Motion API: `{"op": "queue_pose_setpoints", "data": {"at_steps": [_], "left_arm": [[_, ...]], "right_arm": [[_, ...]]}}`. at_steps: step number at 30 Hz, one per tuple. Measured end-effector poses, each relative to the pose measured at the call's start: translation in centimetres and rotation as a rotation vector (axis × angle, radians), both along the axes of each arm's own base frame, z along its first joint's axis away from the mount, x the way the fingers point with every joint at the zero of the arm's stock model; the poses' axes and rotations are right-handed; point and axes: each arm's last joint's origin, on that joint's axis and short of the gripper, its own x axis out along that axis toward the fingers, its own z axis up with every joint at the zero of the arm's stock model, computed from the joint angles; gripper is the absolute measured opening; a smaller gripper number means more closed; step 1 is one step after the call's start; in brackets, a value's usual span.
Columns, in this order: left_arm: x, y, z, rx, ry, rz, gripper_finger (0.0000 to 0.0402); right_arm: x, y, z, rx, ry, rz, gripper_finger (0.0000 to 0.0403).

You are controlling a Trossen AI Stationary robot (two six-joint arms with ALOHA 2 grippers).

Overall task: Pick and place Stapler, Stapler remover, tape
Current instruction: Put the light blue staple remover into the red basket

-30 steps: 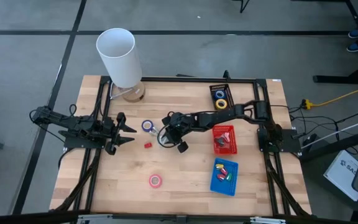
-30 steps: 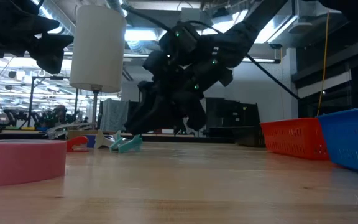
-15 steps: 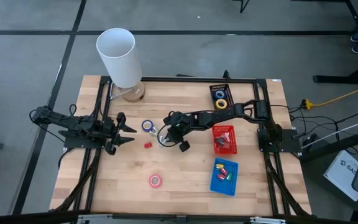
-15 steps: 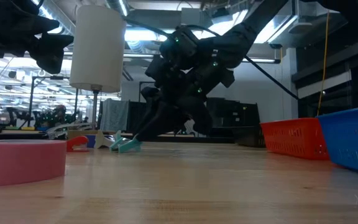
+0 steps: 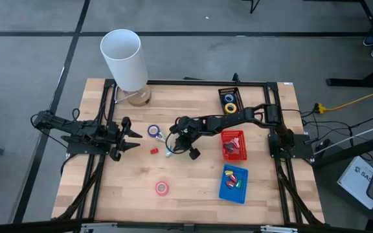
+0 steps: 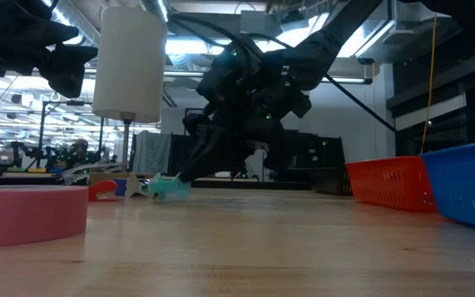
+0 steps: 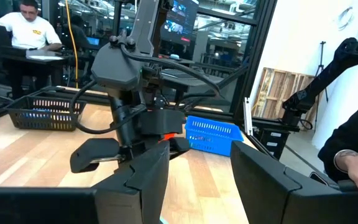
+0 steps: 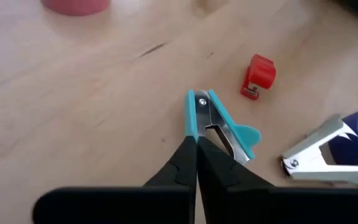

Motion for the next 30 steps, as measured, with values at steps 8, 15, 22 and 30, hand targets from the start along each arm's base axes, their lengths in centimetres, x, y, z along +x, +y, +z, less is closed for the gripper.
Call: {"op": "queue_pose_setpoints", "data": {"at_steps": [8, 15, 22, 30], "left_arm": [[0.0, 0.0, 0.0, 0.0, 0.0, 0.0, 0.0169], [0.0, 0.0, 0.0, 0.0, 0.0, 0.0, 0.0169], [0.0, 0.0, 0.0, 0.0, 0.0, 0.0, 0.0169], [0.0, 0.0, 0.0, 0.0, 0.0, 0.0, 0.0169]], "right_arm": [[0.0, 0.0, 0.1, 0.032, 0.021, -0.031, 0.0002], [-0.6, 0.0, 2.5, 0.082, 0.037, -0.078, 0.0001], [-1.2, 0.0, 5.4, 0.088, 0.002, -0.081, 0.0001], [-2.6, 0.1, 8.5, 0.072, -0.002, -0.067, 0.0]]}}
